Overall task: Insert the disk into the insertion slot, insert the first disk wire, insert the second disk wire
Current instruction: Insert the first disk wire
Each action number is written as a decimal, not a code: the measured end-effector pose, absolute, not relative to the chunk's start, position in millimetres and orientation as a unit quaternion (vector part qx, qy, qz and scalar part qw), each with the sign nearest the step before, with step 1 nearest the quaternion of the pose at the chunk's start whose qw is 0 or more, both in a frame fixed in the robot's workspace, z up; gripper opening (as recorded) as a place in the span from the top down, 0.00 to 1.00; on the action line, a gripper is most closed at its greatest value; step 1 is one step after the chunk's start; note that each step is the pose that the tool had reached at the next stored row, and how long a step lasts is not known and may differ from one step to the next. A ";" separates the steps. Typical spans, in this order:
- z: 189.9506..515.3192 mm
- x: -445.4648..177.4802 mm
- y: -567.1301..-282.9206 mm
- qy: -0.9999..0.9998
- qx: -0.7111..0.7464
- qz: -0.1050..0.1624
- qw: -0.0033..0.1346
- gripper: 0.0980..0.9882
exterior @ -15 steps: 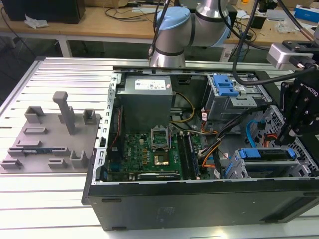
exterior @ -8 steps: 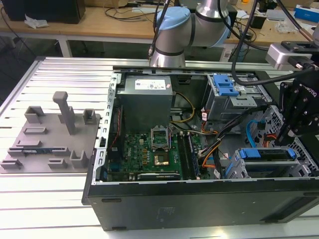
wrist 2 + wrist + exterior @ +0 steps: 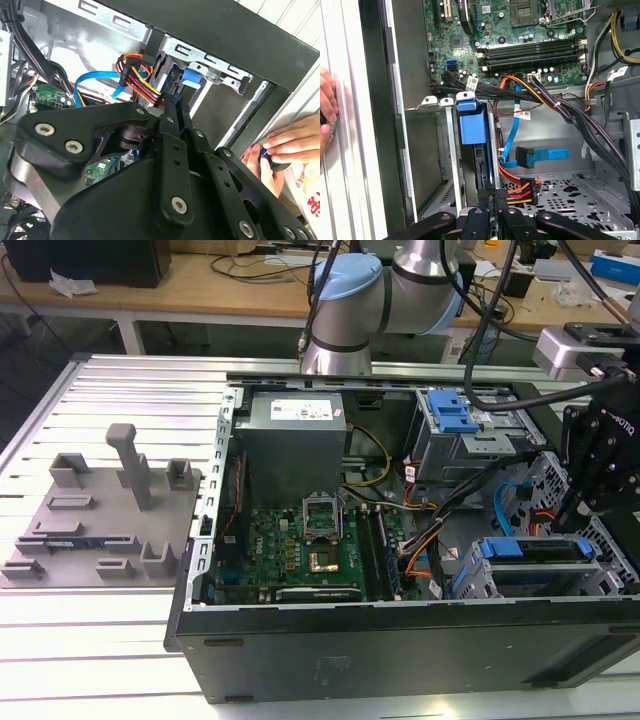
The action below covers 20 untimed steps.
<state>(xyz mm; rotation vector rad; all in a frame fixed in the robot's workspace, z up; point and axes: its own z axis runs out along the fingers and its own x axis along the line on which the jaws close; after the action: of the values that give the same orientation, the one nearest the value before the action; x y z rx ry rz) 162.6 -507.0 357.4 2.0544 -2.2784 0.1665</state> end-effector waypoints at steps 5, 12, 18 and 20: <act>357.4 163.1 -506.5 -0.744 0.665 0.054 0.035 0.93; 356.9 164.0 -506.5 -0.750 0.658 0.054 0.036 0.93; 356.6 164.6 -506.5 -0.753 0.655 0.054 0.036 0.93; 356.5 164.7 -506.5 -0.758 0.649 0.054 0.037 0.93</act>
<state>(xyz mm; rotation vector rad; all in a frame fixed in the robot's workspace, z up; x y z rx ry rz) 164.7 -506.5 356.5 1.9914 -2.3278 0.1662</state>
